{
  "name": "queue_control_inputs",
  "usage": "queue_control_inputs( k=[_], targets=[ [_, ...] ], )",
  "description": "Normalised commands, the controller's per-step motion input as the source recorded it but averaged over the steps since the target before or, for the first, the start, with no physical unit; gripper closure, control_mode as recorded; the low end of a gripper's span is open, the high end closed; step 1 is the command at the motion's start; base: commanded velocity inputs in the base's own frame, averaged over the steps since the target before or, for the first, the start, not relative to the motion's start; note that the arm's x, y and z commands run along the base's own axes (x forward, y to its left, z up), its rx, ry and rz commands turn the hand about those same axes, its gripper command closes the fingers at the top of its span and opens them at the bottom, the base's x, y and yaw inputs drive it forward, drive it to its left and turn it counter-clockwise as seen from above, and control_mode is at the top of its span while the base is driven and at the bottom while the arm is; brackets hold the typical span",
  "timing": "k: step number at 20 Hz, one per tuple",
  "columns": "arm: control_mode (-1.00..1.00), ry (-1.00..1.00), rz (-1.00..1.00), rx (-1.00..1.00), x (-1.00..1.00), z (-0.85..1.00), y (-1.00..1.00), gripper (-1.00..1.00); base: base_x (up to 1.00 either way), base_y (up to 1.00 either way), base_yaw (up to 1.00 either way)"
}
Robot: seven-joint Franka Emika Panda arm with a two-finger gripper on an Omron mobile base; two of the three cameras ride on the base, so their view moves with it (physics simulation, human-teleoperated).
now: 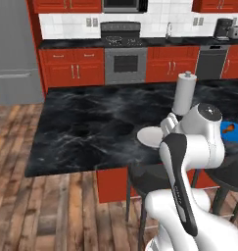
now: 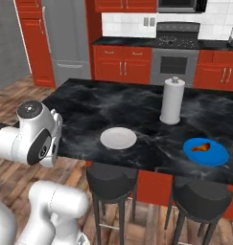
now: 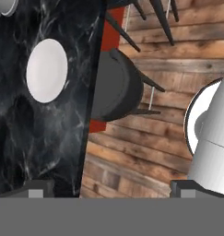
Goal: Take the chicken drumsticks from the pan and place one on each plate on the dining counter.
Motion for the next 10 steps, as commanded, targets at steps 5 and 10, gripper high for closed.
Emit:
queue_control_inputs(
  k=[5, 10],
  targets=[
    [1.0, 0.0, 0.0, 0.0, 0.0, 0.0, 0.0, -1.0, 0.14, 1.0, 0.0],
    [1.0, 0.0, 0.0, 0.0, 0.0, 0.0, 0.0, -1.0, 0.11, 1.0, 0.0]
  ],
)
